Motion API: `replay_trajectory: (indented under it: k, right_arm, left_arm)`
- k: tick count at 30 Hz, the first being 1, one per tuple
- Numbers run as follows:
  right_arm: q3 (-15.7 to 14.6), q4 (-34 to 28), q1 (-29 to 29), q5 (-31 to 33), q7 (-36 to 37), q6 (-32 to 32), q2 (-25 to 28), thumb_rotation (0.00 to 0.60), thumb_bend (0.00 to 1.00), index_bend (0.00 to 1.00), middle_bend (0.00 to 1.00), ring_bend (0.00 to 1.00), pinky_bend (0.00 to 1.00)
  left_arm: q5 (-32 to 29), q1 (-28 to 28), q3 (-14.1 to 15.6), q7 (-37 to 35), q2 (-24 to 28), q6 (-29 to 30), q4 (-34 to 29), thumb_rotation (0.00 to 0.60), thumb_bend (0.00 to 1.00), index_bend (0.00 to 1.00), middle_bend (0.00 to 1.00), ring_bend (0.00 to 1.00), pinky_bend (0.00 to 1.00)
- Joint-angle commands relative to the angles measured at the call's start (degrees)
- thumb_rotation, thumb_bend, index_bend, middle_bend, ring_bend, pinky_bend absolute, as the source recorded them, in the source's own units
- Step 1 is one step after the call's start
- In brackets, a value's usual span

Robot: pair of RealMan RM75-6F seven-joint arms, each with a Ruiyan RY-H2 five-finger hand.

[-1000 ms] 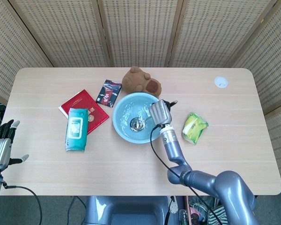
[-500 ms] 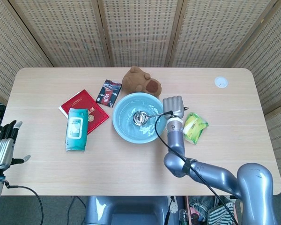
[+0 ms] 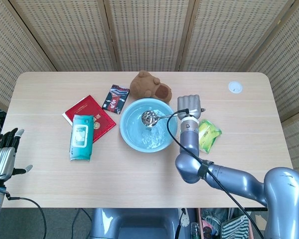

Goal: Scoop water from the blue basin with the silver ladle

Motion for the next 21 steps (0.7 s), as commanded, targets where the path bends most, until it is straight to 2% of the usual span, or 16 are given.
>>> replay_trajectory:
  k: [1,5,11,21]
  right_arm:
    - [-0.1,-0.9,1.0,2.1,-1.0,1.1,0.8,0.6,0.96,0.72,0.94,0.87,1.0]
    - [0.6,-1.9,2.8,6.2,-3.0,3.0,1.9,0.6,0.96,0.72,0.94,0.87,1.0]
    - [1.2,-3.3,4.6,9.0,-3.9,4.9,3.1,0.6,0.96,0.72,0.94,0.87,1.0]
    - [0.8,-4.9,5.8,10.6,-3.6,6.4,4.0,0.6,0.96,0.72,0.94,0.87,1.0]
  left_arm:
    - [0.0,0.0,0.0,0.0,0.0,0.0,0.0,0.6,0.0,0.0,0.0,0.0,0.0]
    - [0.0,0.0,0.0,-0.1,0.1,0.0,0.0,0.6,0.0,0.0,0.0,0.0,0.0]
    - [-0.1,-0.1,0.1,-0.4,0.3,0.0,-0.1,0.6,0.0,0.0,0.0,0.0,0.0]
    - [-0.1,-0.2,0.2,-0.7,0.4,-0.3,0.0,0.6,0.0,0.0,0.0,0.0,0.0]
